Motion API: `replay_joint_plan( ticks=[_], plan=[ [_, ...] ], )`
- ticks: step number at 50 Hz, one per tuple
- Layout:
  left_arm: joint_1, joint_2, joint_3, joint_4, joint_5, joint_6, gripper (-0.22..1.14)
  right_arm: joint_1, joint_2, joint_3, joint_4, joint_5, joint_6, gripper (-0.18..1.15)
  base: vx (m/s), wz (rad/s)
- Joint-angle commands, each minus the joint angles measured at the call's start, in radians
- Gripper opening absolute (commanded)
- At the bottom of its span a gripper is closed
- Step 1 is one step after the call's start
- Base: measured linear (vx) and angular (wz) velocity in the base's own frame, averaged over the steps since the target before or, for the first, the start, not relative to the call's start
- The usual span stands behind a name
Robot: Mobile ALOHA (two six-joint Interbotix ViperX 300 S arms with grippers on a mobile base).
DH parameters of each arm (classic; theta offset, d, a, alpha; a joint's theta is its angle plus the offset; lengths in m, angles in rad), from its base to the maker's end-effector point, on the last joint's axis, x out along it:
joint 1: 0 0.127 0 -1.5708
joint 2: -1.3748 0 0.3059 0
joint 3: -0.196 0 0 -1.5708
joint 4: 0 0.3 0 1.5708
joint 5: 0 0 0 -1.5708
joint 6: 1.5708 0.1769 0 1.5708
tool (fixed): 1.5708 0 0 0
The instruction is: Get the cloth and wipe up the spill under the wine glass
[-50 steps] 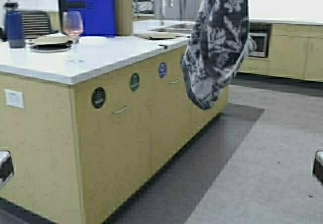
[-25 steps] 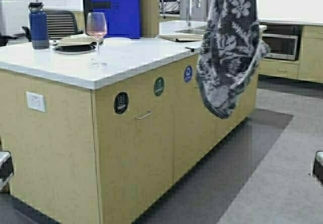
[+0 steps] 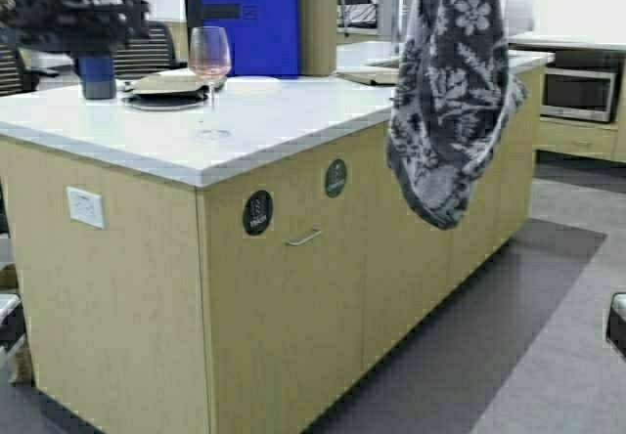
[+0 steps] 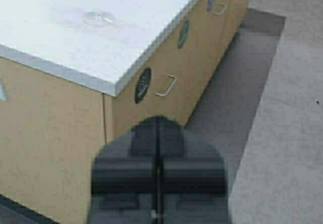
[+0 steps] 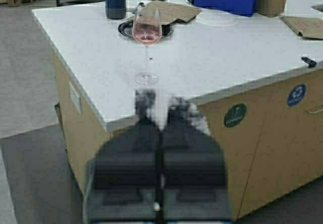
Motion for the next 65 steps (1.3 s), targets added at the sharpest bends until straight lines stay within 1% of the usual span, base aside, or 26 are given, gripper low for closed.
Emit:
replay_joint_plan(
  ticks=[1, 12, 31, 38, 46, 52, 58, 65],
  plan=[
    [-0.044, 0.058, -0.034, 0.003, -0.051, 0.003, 0.02, 0.002, -0.011, -0.023, 0.003, -0.015, 0.009, 0.06, 0.18, 0.12],
    [-0.089, 0.143, -0.051, 0.003, -0.152, 0.003, 0.03, 0.003, -0.012, -0.025, 0.003, -0.018, 0.063, 0.06, 0.19, 0.14],
    [-0.091, 0.255, -0.097, 0.003, -0.291, 0.006, 0.03, 0.003, 0.003, -0.044, 0.003, -0.069, 0.066, 0.06, 0.19, 0.18],
    [-0.091, 0.287, -0.112, 0.003, -0.316, 0.005, 0.03, 0.002, 0.014, -0.071, 0.002, -0.069, 0.066, 0.06, 0.21, 0.02],
    [-0.091, 0.324, -0.13, 0.003, -0.33, 0.006, 0.05, 0.003, 0.018, -0.069, 0.002, -0.069, 0.067, 0.06, 0.23, 0.0],
    [-0.092, 0.364, -0.14, 0.002, -0.351, 0.017, 0.12, 0.003, 0.02, -0.063, 0.002, -0.069, 0.066, 0.06, 0.24, 0.03],
    [-0.094, 0.405, -0.147, 0.006, -0.402, 0.012, 0.24, 0.003, 0.021, -0.035, 0.002, -0.069, 0.064, 0.06, 0.25, 0.0],
    [-0.095, 0.453, -0.15, 0.035, -0.457, 0.017, 0.39, 0.002, 0.026, -0.015, 0.0, -0.069, 0.064, 0.06, 0.24, -0.03]
  ],
)
